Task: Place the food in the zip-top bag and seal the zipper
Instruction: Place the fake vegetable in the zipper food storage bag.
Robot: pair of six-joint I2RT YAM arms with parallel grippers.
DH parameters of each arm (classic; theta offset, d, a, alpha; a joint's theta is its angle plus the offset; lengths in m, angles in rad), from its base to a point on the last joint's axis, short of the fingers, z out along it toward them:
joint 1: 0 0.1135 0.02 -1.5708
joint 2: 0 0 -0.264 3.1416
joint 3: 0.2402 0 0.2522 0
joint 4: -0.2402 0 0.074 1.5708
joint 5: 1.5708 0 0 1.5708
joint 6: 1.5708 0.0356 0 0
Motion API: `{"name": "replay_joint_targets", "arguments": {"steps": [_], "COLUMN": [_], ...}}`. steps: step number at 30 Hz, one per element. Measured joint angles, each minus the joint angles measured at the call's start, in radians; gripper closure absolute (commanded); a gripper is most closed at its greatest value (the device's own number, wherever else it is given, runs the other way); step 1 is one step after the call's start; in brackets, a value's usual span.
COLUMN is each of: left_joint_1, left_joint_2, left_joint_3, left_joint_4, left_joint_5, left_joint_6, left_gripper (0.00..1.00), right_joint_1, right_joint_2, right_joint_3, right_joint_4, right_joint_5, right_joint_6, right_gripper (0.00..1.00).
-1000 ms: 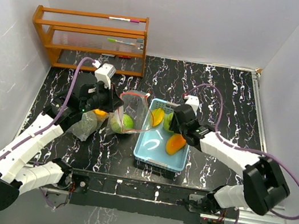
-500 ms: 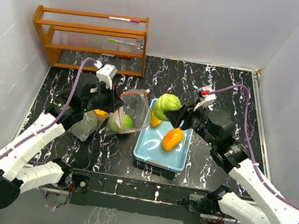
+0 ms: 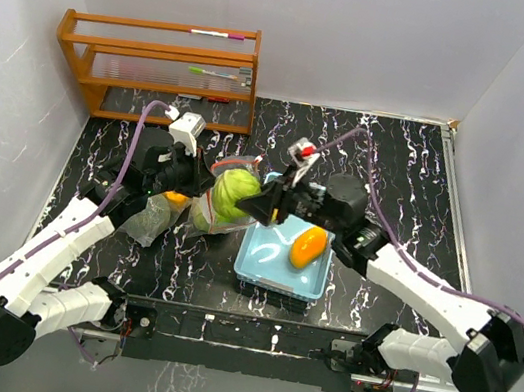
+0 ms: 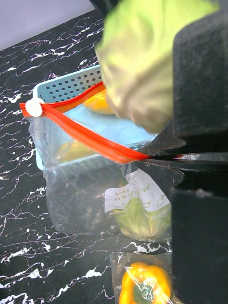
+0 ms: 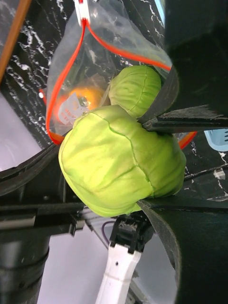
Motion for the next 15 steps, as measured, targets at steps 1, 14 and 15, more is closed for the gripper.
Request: {"name": "replay_joint_targets", "arguments": {"steps": [1,14,15], "left_joint_1": [0.0,0.003,0.002], "left_joint_2": [0.0,0.0,-0.001], "left_joint_3": [0.0,-0.007,-0.007], "left_joint_4": [0.0,0.0,0.0], "left_joint_5": [0.0,-0.022,-0.022], "left_joint_6": [0.0,0.003,0.004], "left_gripper": [1.0,1.0,1.0], "right_joint_1": [0.023,0.188,0.195], "right_joint_2": [0.027,0.209,0.229], "right_joint_3": [0.019,0.193,0.211], "right_joint_4": [-0.019,-0.278,-0.296], "right_joint_5": [0.025,0.637,0.679], "right_joint_6": [-0.01,-0.068,-0.072], "right_gripper": [0.68,0.34,0.28]}}
